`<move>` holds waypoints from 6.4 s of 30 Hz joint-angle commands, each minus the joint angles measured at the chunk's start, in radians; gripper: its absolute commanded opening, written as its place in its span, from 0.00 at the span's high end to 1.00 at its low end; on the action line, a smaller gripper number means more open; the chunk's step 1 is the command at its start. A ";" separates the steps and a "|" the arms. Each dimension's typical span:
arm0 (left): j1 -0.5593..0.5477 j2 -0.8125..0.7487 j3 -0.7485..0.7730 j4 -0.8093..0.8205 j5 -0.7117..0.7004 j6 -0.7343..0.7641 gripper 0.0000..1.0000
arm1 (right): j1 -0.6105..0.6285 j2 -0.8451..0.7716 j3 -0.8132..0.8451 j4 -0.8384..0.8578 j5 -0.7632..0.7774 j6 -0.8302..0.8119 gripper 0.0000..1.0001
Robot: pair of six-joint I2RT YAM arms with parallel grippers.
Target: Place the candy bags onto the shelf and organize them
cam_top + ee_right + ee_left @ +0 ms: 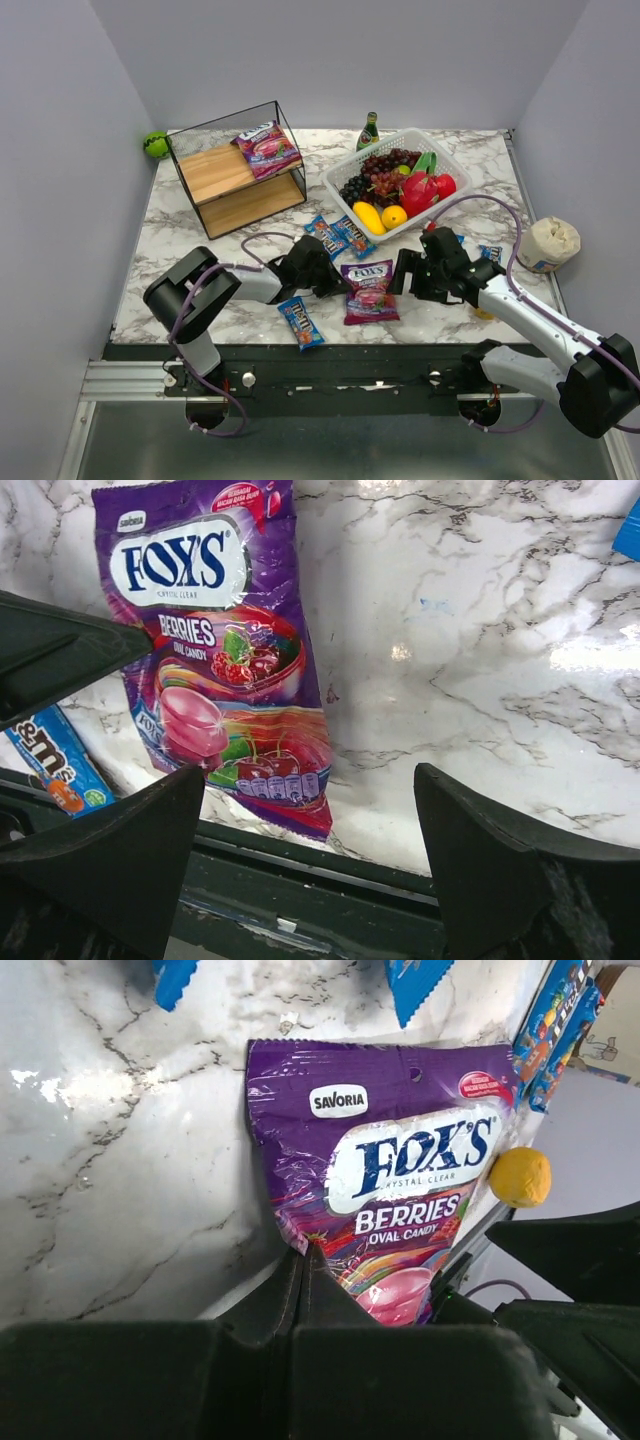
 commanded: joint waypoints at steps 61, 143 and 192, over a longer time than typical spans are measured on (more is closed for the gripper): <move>0.884 -0.158 0.973 -0.959 -0.082 0.602 1.00 | -0.037 0.021 0.164 -0.051 0.181 -0.124 0.01; 0.689 0.075 1.054 -1.108 -0.591 0.901 0.46 | -0.068 0.020 0.126 -0.034 0.115 -0.119 0.01; 0.528 -0.765 0.300 -1.053 -0.125 0.656 0.03 | -0.069 -0.186 0.131 0.020 -0.147 -0.179 0.00</move>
